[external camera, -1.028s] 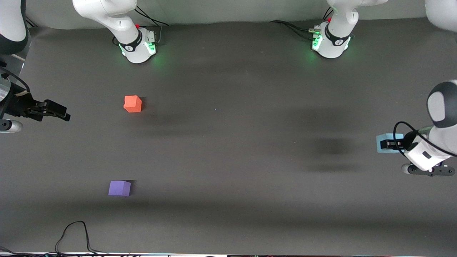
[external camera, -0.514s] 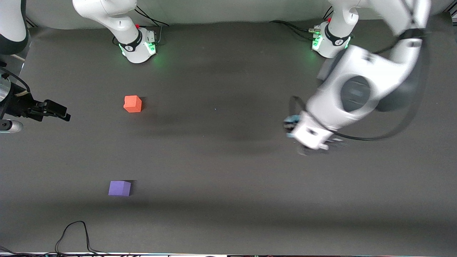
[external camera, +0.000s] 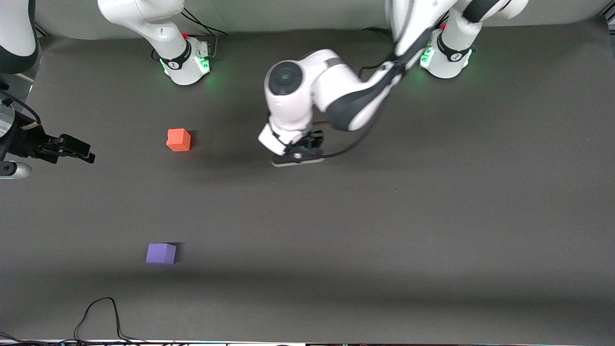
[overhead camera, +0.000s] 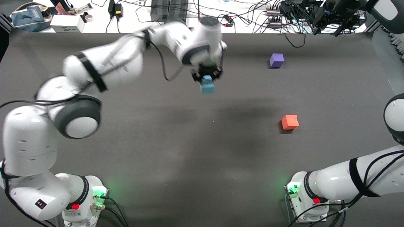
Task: Place blue block between orange and purple blocks
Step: 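Carry the blue cube with the left gripper toward the table center, then open the left gripper over the blue cube while the right gripper approaches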
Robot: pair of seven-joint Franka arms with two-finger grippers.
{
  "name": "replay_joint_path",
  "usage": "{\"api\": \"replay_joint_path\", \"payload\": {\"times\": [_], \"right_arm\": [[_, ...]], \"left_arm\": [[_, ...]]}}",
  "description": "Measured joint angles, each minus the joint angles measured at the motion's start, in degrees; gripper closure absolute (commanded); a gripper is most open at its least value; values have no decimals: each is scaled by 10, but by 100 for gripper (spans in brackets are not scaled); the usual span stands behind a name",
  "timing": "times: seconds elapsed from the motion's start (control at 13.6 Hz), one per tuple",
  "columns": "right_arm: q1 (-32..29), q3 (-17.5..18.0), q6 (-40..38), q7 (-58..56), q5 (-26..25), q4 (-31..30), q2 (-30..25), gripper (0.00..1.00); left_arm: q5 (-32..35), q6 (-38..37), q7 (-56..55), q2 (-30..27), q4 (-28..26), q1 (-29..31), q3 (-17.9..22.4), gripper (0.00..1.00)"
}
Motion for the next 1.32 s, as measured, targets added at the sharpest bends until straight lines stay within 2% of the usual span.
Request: {"api": "replay_joint_path", "payload": {"times": [0.22,0.44,0.51,0.66,0.95,1.1,1.25,1.32], "right_arm": [[0,0,0,0,0,0,10,0],[1,4,1,0,0,5,18,0],[1,5,1,0,0,8,21,0],[2,5,1,0,0,13,27,0],[3,5,1,0,0,13,30,0],[12,7,1,0,2,13,30,0],[42,7,1,0,3,13,30,0],[60,8,1,3,3,13,31,0]], "left_arm": [[33,75,-30,84,7,-53,26,58],[35,103,-30,122,15,-62,42,58],[35,107,-30,125,16,-62,44,52],[35,109,-29,129,16,-62,46,0],[35,107,-29,129,25,-59,49,0],[32,78,-25,120,43,-40,46,0],[4,19,14,84,57,19,19,0],[-14,-16,46,57,60,68,-1,0]]}}
